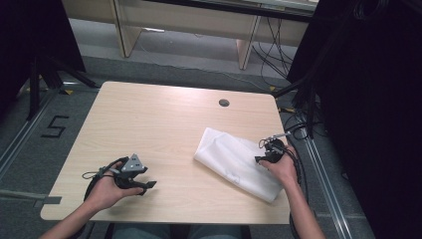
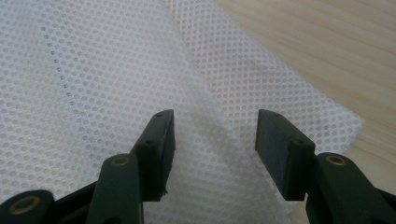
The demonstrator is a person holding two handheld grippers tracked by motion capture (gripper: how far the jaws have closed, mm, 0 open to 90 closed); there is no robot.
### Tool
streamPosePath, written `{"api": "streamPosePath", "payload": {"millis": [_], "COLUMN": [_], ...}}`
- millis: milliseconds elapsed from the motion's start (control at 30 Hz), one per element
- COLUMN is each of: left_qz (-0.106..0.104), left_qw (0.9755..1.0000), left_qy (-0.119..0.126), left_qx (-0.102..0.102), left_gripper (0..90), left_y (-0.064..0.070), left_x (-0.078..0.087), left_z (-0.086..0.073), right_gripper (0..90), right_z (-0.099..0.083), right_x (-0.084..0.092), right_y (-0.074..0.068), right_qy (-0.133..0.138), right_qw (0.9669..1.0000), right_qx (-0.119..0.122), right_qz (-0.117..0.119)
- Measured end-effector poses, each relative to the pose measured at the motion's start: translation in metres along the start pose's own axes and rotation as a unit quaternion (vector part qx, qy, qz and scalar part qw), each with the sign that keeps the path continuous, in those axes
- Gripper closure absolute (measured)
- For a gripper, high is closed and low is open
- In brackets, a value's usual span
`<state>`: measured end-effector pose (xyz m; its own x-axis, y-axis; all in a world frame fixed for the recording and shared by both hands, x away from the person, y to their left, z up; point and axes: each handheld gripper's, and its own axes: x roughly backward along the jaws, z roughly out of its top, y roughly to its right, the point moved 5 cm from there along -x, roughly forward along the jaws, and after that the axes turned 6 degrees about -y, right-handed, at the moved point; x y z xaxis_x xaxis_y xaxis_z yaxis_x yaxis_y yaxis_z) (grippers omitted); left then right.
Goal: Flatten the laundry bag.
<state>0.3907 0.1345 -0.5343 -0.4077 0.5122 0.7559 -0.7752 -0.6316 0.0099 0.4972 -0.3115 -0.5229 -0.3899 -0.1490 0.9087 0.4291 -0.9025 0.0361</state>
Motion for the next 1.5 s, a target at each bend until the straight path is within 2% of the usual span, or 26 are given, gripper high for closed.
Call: {"api": "streamPosePath", "payload": {"millis": [100,133,167,233,300,400,467,500,533,667,733,833,967,1000,1033,1067,1100,1133,1167,1200,1233,1267,1333,1367,1400,1500], "left_qz": [0.002,0.005,0.004,0.002,0.005,0.001,-0.001,0.004,0.001,0.004,0.004,0.004,0.006,0.001,0.001,0.005,0.000,0.000,0.002,0.002,-0.012,-0.011,-0.017,-0.015,-0.023,-0.024], "left_qw": [1.0000,1.0000,1.0000,0.9999,0.9999,1.0000,1.0000,0.9999,0.9999,0.9999,0.9999,0.9999,0.9999,1.0000,1.0000,0.9998,0.9999,0.9999,0.9998,0.9998,0.9998,0.9997,0.9997,0.9995,0.9996,0.9996], "left_qy": [0.001,0.000,0.001,-0.001,-0.001,-0.002,-0.002,-0.003,-0.001,-0.002,-0.002,-0.001,0.003,0.007,0.007,0.007,0.012,0.011,0.008,0.008,0.013,0.010,0.011,0.010,0.010,0.010], "left_qx": [-0.009,0.000,-0.003,-0.011,-0.009,-0.001,-0.004,-0.014,-0.011,-0.016,-0.016,-0.016,-0.016,-0.003,-0.003,-0.019,-0.003,-0.004,-0.020,-0.020,-0.005,-0.018,-0.010,-0.025,-0.013,-0.016], "left_gripper": [37.4,37.4,37.3,37.2,37.2,37.2,37.2,37.2,37.2,37.2,37.2,37.2,37.4,37.6,37.7,37.9,38.1,38.4,38.9,39.5,40.1,40.6,41.4,41.6,41.8,42.4], "left_y": [-0.002,-0.002,-0.002,-0.003,-0.003,-0.001,0.000,-0.001,-0.001,-0.001,-0.001,-0.001,-0.001,0.002,0.002,0.000,0.002,0.003,0.001,0.001,0.005,0.004,0.006,0.006,0.009,0.010], "left_x": [0.001,0.001,0.001,0.001,0.000,0.000,0.000,0.000,0.000,0.000,0.000,0.000,0.001,0.001,0.001,0.001,0.001,0.001,0.002,0.002,0.001,0.001,0.000,0.000,-0.001,-0.002], "left_z": [0.000,0.000,0.000,0.000,0.000,0.000,0.000,0.000,0.000,0.000,0.000,0.000,0.001,0.001,0.001,0.002,0.002,0.002,0.002,0.002,0.002,0.002,0.002,0.003,0.003,0.003], "right_gripper": [49.9,54.0,56.5,59.4,69.0,73.9,78.5,83.7,86.1,88.8,89.4,89.6,89.7,89.7,89.7,89.6,89.6,89.6,89.6,89.6,89.6,89.6,89.6,89.6,89.6,89.6], "right_z": [0.000,0.003,0.004,0.004,0.007,0.007,0.008,0.008,0.008,0.008,0.009,0.009,0.017,0.022,0.022,0.026,0.027,0.028,0.029,0.028,0.028,0.027,0.025,0.024,0.022,0.018], "right_x": [-0.002,-0.005,-0.005,-0.004,-0.005,-0.004,-0.005,-0.005,-0.005,-0.005,-0.005,-0.002,0.012,0.024,0.024,0.035,0.040,0.045,0.050,0.055,0.060,0.064,0.073,0.076,0.080,0.088], "right_y": [-0.002,-0.003,-0.003,-0.006,-0.009,-0.013,-0.013,-0.014,-0.015,-0.018,-0.019,-0.020,-0.021,-0.022,-0.022,-0.026,-0.028,-0.031,-0.033,-0.036,-0.039,-0.041,-0.046,-0.047,-0.050,-0.055], "right_qy": [-0.011,-0.010,-0.014,-0.024,-0.033,-0.044,-0.040,-0.042,-0.043,-0.049,-0.041,-0.046,-0.008,0.009,0.009,0.029,0.035,0.036,0.042,0.043,0.047,0.052,0.055,0.060,0.059,0.066], "right_qw": [0.9999,0.9999,0.9996,0.9995,0.9985,0.9984,0.9980,0.9978,0.9977,0.9974,0.9975,0.9979,0.9987,0.9979,0.9979,0.9972,0.9966,0.9963,0.9954,0.9955,0.9951,0.9943,0.9940,0.9929,0.9932,0.9917], "right_qx": [0.002,0.011,0.022,0.018,0.041,0.031,0.043,0.043,0.044,0.048,0.054,0.045,0.051,0.063,0.063,0.066,0.072,0.076,0.083,0.082,0.085,0.091,0.093,0.102,0.099,0.110], "right_qz": [0.003,0.008,0.008,0.011,0.014,0.018,0.023,0.028,0.027,0.023,0.018,0.013,-0.003,-0.012,-0.012,-0.018,-0.019,-0.019,-0.022,-0.019,-0.018,-0.018,-0.012,-0.016,-0.013,-0.008]}}
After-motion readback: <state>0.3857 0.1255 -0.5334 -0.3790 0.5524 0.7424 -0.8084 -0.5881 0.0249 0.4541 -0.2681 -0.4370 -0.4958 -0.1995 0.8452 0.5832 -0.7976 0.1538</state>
